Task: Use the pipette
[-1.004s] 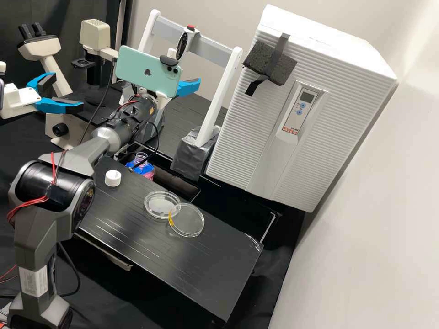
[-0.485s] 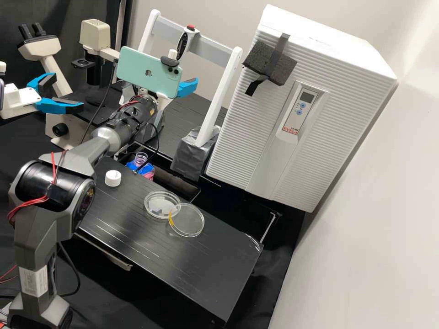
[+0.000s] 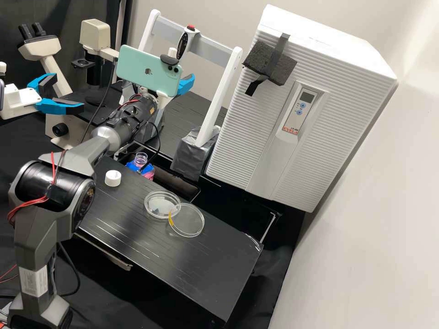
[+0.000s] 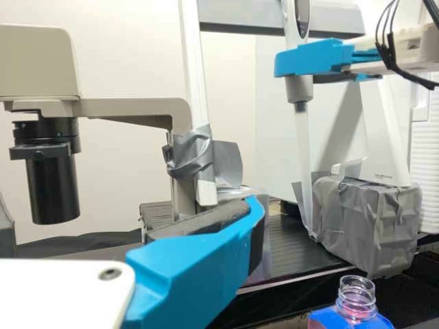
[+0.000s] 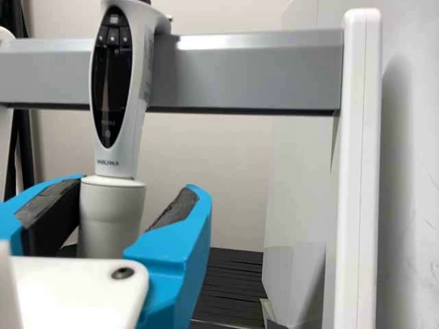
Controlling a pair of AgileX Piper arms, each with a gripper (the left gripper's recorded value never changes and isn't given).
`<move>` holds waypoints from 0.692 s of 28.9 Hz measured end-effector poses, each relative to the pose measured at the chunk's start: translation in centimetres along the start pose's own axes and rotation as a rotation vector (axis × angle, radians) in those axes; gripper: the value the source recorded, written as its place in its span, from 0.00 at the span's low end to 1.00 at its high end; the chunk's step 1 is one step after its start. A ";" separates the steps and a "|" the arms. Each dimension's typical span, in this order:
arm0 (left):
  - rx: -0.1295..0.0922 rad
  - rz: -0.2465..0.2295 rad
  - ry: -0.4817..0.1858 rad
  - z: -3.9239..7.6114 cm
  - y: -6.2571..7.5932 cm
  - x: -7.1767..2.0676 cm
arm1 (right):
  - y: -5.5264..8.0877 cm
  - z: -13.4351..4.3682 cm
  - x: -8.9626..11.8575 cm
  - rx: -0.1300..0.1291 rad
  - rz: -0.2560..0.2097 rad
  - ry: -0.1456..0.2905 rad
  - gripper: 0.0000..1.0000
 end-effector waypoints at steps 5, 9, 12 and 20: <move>0.000 0.000 0.000 0.0 0.0 0.00 | -0.1 -0.4 0.0 -0.006 -0.003 0.010 0.00; 0.000 0.000 0.000 0.0 0.0 0.00 | -0.2 -0.5 0.0 -0.010 -0.006 0.012 0.00; 0.000 0.000 0.000 0.0 0.0 0.00 | -0.2 -0.5 0.0 -0.010 -0.006 0.012 0.00; 0.001 0.001 0.005 -0.1 0.0 0.00 | -0.2 -0.5 0.0 -0.022 -0.006 0.012 0.00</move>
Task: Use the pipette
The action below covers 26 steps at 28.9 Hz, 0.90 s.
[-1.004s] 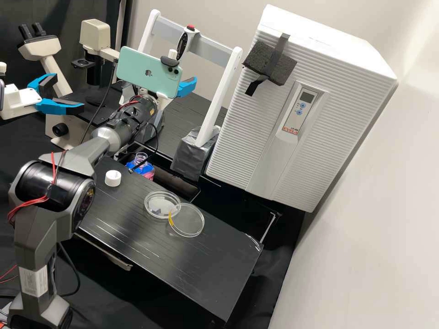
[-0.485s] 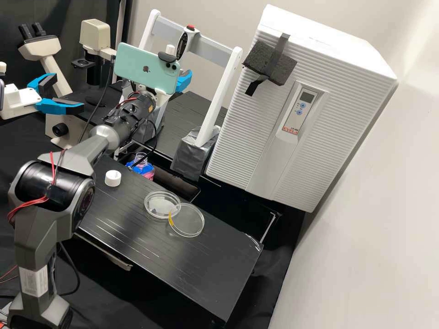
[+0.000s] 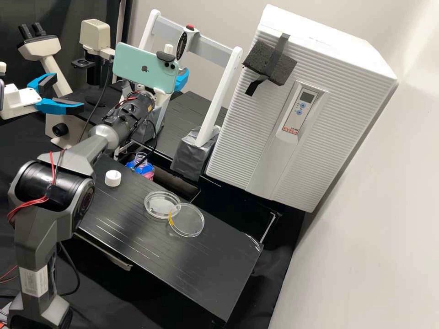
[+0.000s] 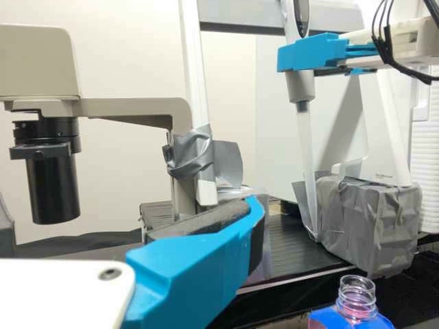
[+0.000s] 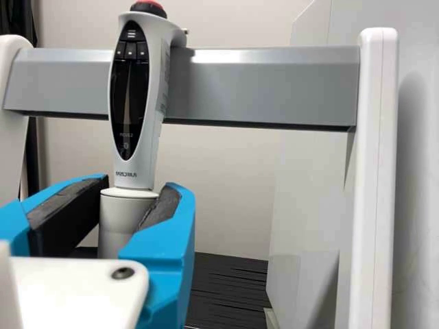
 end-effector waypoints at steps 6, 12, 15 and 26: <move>0.001 0.001 0.005 -0.1 0.0 0.00 | 0.0 -0.1 0.0 -0.009 -0.001 0.001 0.00; 0.001 0.001 0.005 -0.1 0.0 0.00 | -0.2 -0.2 0.0 -0.013 -0.005 0.004 0.00; 0.001 0.001 0.005 -0.1 0.0 0.00 | -0.2 -0.2 0.0 -0.013 -0.005 0.004 0.00; -0.001 0.001 0.005 -0.1 0.0 0.00 | 1.3 -1.1 -0.3 0.000 0.015 0.013 0.00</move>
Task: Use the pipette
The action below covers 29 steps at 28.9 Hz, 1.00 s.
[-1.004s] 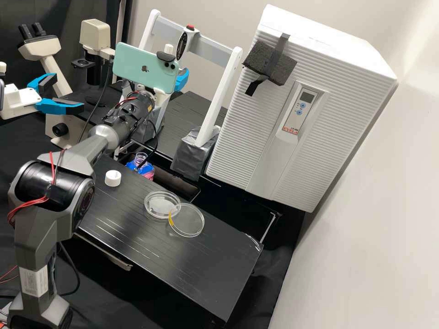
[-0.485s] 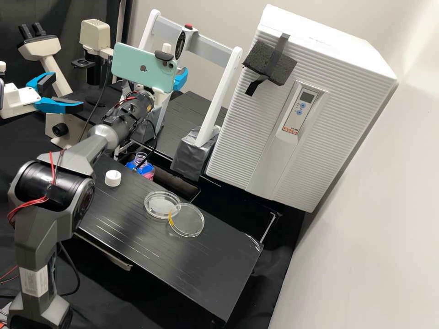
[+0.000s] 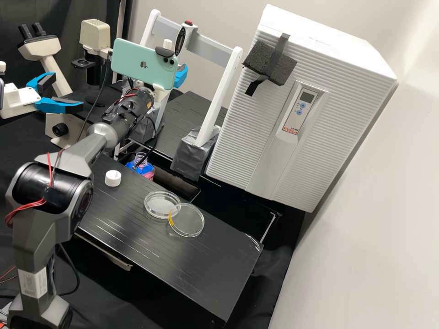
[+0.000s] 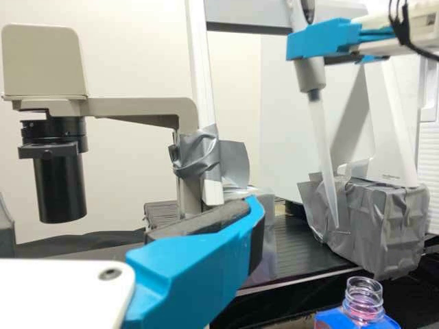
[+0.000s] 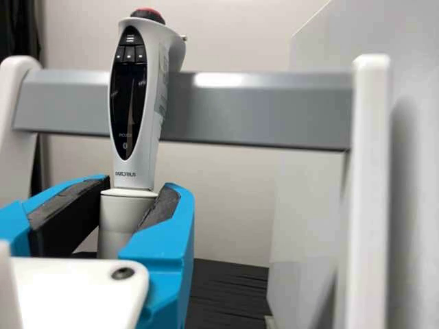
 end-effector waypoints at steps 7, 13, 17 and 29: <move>-0.002 -0.003 0.001 0.0 -0.1 -0.06 | 1.5 -1.0 -0.6 0.006 0.052 0.032 0.00; -0.004 -0.013 0.003 -0.1 -0.3 -0.27 | 1.6 -0.9 -2.5 0.001 0.120 0.055 0.00; -0.006 -0.015 0.004 -0.1 -0.4 -0.25 | 0.9 -0.9 -4.0 0.007 0.134 0.071 0.00; -0.049 -0.096 -0.043 0.9 -2.6 -0.28 | -2.3 0.6 -8.2 0.065 0.129 0.046 0.00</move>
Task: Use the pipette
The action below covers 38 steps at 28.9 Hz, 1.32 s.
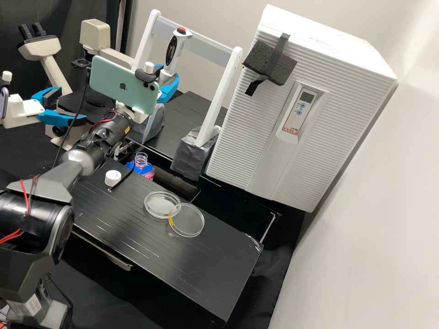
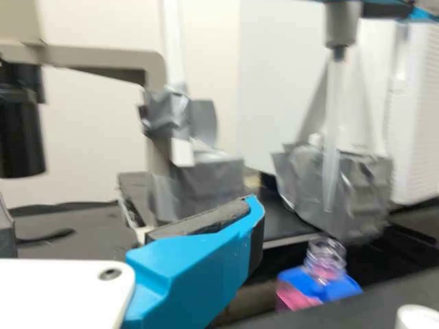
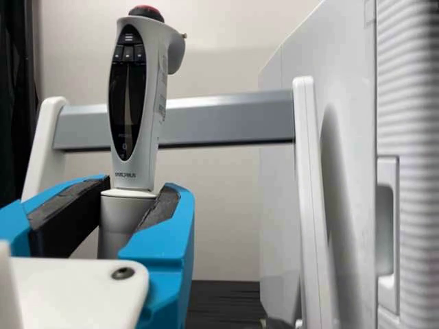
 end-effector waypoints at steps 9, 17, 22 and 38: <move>-0.039 -0.069 -0.042 0.6 -2.0 -0.64 | -1.4 0.6 -1.4 0.021 0.019 -0.007 0.00; -0.061 -0.110 -0.061 0.7 -3.5 -1.06 | -1.7 0.7 -1.6 0.002 0.120 0.027 0.00; -0.063 -0.140 -0.068 0.9 -4.2 -1.33 | -2.1 1.0 -1.4 -0.020 0.119 0.026 0.00; -0.065 -0.142 -0.086 1.4 -4.4 -1.40 | -3.6 2.3 -1.7 -0.053 0.080 0.000 0.00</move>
